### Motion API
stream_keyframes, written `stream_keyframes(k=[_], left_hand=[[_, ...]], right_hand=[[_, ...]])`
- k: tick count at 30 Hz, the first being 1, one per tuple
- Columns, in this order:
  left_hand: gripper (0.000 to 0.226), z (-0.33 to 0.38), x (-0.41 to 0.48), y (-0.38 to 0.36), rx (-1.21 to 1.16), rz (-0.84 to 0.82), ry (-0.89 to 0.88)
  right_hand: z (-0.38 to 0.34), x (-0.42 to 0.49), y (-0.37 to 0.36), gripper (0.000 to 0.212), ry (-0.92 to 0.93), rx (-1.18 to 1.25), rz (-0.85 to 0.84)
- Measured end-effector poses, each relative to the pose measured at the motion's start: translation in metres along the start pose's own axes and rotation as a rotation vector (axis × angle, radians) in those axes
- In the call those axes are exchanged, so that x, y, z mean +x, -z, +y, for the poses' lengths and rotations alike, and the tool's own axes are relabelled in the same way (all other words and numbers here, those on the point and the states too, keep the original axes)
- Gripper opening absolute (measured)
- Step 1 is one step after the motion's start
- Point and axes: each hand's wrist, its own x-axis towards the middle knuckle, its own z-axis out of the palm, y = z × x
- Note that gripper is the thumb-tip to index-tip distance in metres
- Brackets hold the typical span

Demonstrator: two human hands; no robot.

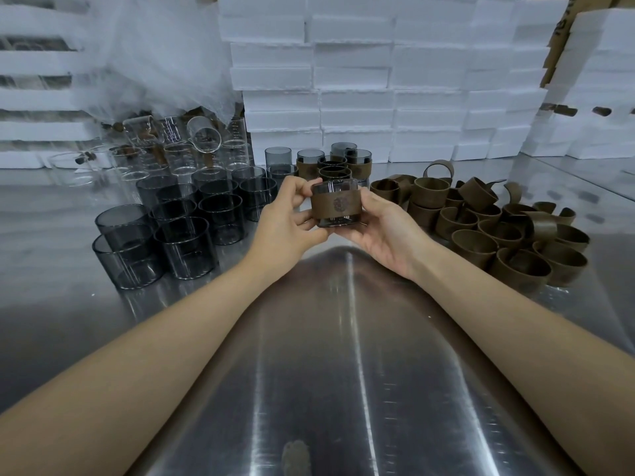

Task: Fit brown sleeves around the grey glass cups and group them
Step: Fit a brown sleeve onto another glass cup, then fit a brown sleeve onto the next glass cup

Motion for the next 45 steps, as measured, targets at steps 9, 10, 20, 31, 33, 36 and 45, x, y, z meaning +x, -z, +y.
stream_keyframes(k=[9, 10, 20, 31, 33, 36, 45], left_hand=[[0.049, -0.006, 0.003, -0.001, 0.115, 0.031, 0.044], [0.049, -0.006, 0.003, -0.001, 0.141, 0.021, 0.045], [0.055, -0.008, 0.002, 0.001, 0.252, -0.096, 0.116], [0.043, -0.006, 0.0, 0.0, 0.78, 0.131, -0.052], [0.037, -0.008, 0.0, 0.0, 0.855, 0.093, -0.052], [0.033, -0.01, 0.0, 0.002, 0.869, 0.1, -0.017], [0.042, -0.011, 0.0, 0.002, 1.142, 0.141, 0.104]], right_hand=[[0.008, 0.003, 0.003, 0.037, 0.137, -0.466, -0.048], [0.009, 0.002, 0.004, 0.038, 0.171, -0.566, -0.034], [0.006, 0.002, 0.009, 0.052, 0.289, -1.15, 0.018], [0.019, -0.003, -0.001, 0.03, 0.566, -1.273, -0.012], [0.023, 0.0, 0.0, 0.041, 0.533, -1.394, -0.048], [0.019, 0.003, 0.003, 0.045, 0.479, -1.417, 0.012], [0.01, 0.011, 0.021, 0.047, 0.273, -1.521, 0.193]])
